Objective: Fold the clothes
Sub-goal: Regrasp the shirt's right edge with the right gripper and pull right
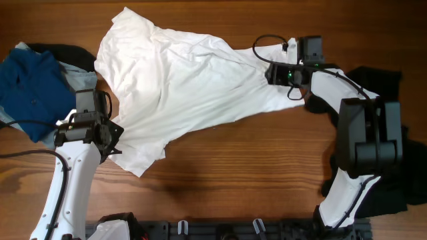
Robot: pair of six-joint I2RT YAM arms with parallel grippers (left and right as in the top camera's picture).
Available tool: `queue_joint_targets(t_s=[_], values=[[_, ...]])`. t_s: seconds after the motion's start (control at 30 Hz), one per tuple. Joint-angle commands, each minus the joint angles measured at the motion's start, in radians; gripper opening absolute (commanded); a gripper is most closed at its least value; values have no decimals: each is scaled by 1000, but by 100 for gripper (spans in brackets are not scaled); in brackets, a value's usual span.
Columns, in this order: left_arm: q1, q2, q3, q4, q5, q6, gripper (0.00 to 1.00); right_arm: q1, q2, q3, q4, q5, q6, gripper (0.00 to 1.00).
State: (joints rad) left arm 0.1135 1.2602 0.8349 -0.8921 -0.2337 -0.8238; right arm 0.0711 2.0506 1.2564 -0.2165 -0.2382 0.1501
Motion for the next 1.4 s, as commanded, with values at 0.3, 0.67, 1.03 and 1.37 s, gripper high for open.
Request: queue_joint_targets(t_s=[0.3,0.67,1.03,1.37], values=[[7,-1,0,12,-2,9,4,-57,-279,58,-324,91,67,92],[7,-1,0,12,-2,9,4,-195,-196,-58,-507,124,70,34],[7,-1,0,11,2,9,4,-479,-2,19,-460,316,157,38],[7,-1,0,12,20,9,4,-475,-111,235,-836,-197,-77,70]])
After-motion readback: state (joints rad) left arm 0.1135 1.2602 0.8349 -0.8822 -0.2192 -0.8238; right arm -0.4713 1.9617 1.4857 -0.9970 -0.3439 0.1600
